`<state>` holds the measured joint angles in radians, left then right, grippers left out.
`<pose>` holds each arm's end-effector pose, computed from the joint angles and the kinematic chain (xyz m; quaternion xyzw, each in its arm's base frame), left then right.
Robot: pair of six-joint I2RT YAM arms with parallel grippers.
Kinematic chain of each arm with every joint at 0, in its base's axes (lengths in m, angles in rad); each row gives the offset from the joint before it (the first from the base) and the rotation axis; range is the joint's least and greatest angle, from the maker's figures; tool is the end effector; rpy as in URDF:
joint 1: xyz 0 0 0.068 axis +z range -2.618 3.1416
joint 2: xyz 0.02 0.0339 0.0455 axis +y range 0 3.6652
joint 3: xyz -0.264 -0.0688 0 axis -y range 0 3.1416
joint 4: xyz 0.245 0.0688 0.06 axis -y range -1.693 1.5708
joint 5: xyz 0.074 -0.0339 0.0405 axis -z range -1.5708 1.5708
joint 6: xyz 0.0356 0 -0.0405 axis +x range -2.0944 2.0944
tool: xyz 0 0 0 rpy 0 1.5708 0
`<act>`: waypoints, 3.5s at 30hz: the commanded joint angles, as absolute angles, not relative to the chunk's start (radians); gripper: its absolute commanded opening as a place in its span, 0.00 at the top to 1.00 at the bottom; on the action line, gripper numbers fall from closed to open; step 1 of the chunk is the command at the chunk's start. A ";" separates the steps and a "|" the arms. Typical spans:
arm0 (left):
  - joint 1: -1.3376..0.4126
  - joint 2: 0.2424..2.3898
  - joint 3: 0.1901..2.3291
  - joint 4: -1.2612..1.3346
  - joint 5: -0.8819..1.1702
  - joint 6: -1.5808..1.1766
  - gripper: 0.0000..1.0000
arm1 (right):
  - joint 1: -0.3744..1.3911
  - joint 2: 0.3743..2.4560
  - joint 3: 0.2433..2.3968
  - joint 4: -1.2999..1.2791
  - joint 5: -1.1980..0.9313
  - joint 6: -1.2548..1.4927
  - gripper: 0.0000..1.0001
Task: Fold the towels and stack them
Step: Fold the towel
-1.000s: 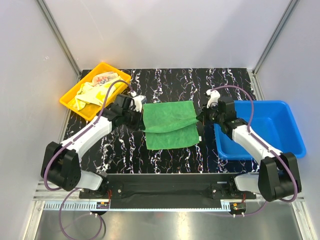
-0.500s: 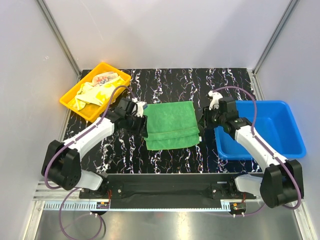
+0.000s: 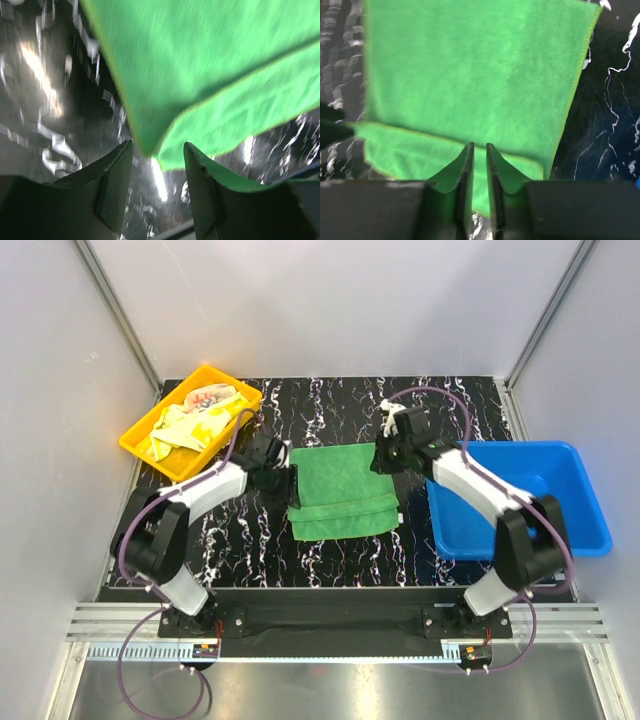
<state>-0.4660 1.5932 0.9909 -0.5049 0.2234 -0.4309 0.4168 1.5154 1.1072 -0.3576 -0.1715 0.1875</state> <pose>0.2738 -0.1465 0.1908 0.0426 0.9666 -0.1967 0.1587 0.3018 0.1402 0.2593 -0.1382 0.9068 0.1914 0.3491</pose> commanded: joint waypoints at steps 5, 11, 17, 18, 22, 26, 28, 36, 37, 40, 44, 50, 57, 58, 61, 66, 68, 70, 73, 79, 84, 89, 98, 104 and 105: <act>-0.468 1.693 1.124 -0.450 0.281 -0.380 0.54 | 0.431 1.773 1.223 -0.428 -0.063 0.232 0.83; -0.471 1.709 1.098 -0.439 0.350 -0.385 0.57 | 0.440 1.850 1.226 -0.440 -0.032 0.224 0.83; -0.476 1.678 1.056 -0.456 0.373 -0.410 0.61 | 0.448 1.792 1.175 -0.489 -0.023 0.227 0.83; -0.477 1.672 1.046 -0.448 0.376 -0.414 0.61 | 0.448 1.781 1.164 -0.495 -0.026 0.230 0.83; -0.480 1.622 1.003 -0.443 0.388 -0.431 0.62 | 0.456 1.729 1.105 -0.509 -0.046 0.239 0.83; -0.485 1.571 0.951 -0.449 0.406 -0.451 0.62 | 0.462 1.662 1.049 -0.528 -0.055 0.247 0.84; -0.492 1.526 0.928 -0.437 0.436 -0.465 0.62 | 0.466 1.625 1.013 -0.534 -0.061 0.256 0.84; -0.499 1.390 0.856 -0.477 0.372 -0.479 0.59 | 0.471 1.496 0.943 -0.548 -0.109 0.262 0.83; -0.499 1.393 0.873 -0.480 0.350 -0.482 0.59 | 0.471 1.496 0.943 -0.552 -0.110 0.262 0.83; -0.499 1.434 0.908 -0.489 0.301 -0.492 0.59 | 0.471 1.497 0.959 -0.560 -0.107 0.270 0.82; -0.499 1.503 0.925 -0.480 0.288 -0.503 0.59 | 0.472 1.517 0.966 -0.538 -0.103 0.284 0.82; -0.499 1.574 0.922 -0.505 0.186 -0.551 0.56 | 0.502 1.563 0.928 -0.503 -0.061 0.333 0.83; -0.456 1.560 0.969 -0.545 0.076 -0.591 0.48 | 0.598 1.600 0.867 -0.486 -0.011 0.397 0.83; -0.451 1.569 0.995 -0.558 0.084 -0.592 0.48 | 0.607 1.597 0.864 -0.486 -0.006 0.405 0.83; -0.456 1.605 1.016 -0.598 0.112 -0.586 0.48 | 0.632 1.589 0.862 -0.494 0.023 0.439 0.83; -0.469 1.522 0.861 -0.494 0.164 -0.644 0.46 | 0.657 1.577 0.864 -0.511 0.048 0.474 0.83; -0.483 1.534 0.825 -0.465 0.173 -0.656 0.46 | 0.658 1.566 0.865 -0.512 0.049 0.476 0.83; -0.491 1.555 0.825 -0.474 0.166 -0.663 0.48 | 0.658 1.554 0.879 -0.523 0.049 0.471 0.83; -0.499 1.569 0.812 -0.459 0.152 -0.680 0.49 | 0.663 1.519 0.891 -0.554 0.054 0.465 0.82; -0.500 1.592 0.813 -0.451 0.137 -0.707 0.62 | 0.664 1.424 0.900 -0.580 0.057 0.465 0.80; -0.500 1.605 0.833 -0.437 0.164 -0.704 0.86 | 0.663 1.385 0.910 -0.597 0.069 0.465 0.75; -0.497 1.586 0.850 -0.494 0.132 -0.677 1.00 | 0.664 1.371 0.904 -0.610 0.069 0.459 0.74; -0.494 1.497 0.836 -0.612 -0.029 -0.667 1.00 | 0.663 1.358 0.868 -0.598 0.081 0.498 0.74; -0.482 1.486 0.818 -0.595 -0.014 -0.654 1.00 | 0.664 1.397 0.876 -0.591 0.141 0.603 0.73; -0.482 1.485 0.813 -0.588 -0.006 -0.652 1.00 | 0.663 1.413 0.876 -0.591 0.165 0.618 0.74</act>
